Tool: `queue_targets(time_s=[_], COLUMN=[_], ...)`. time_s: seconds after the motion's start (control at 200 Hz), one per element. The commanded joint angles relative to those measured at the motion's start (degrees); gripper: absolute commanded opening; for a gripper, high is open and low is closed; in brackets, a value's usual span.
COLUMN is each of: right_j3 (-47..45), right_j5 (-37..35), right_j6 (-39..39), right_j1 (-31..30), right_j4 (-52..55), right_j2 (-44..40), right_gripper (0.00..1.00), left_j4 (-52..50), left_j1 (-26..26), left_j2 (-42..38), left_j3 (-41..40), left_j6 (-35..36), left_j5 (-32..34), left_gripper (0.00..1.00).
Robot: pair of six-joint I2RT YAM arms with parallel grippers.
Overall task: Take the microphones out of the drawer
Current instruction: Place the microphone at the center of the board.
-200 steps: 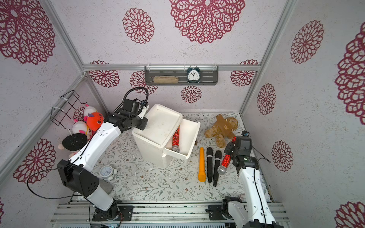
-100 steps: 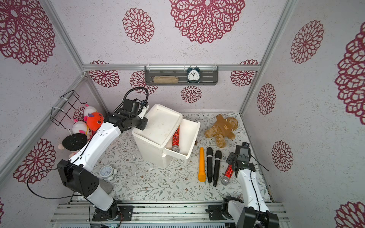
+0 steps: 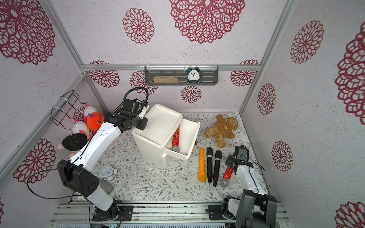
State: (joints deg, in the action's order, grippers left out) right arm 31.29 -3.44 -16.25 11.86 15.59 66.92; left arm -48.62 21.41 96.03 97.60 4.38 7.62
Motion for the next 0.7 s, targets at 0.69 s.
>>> queue_targets(time_s=[0.69], right_j3=[5.6], right_j5=[2.9], right_j6=[0.6], right_j1=[0.3], right_j4=[4.1], right_j2=[-2.2], right_gripper=[0.71], left_j4=[-3.9], left_j1=[1.9], left_j2=[3.4], left_j3=[-2.4], left_j6=[2.3], left_j5=[2.1], left_gripper=[0.01])
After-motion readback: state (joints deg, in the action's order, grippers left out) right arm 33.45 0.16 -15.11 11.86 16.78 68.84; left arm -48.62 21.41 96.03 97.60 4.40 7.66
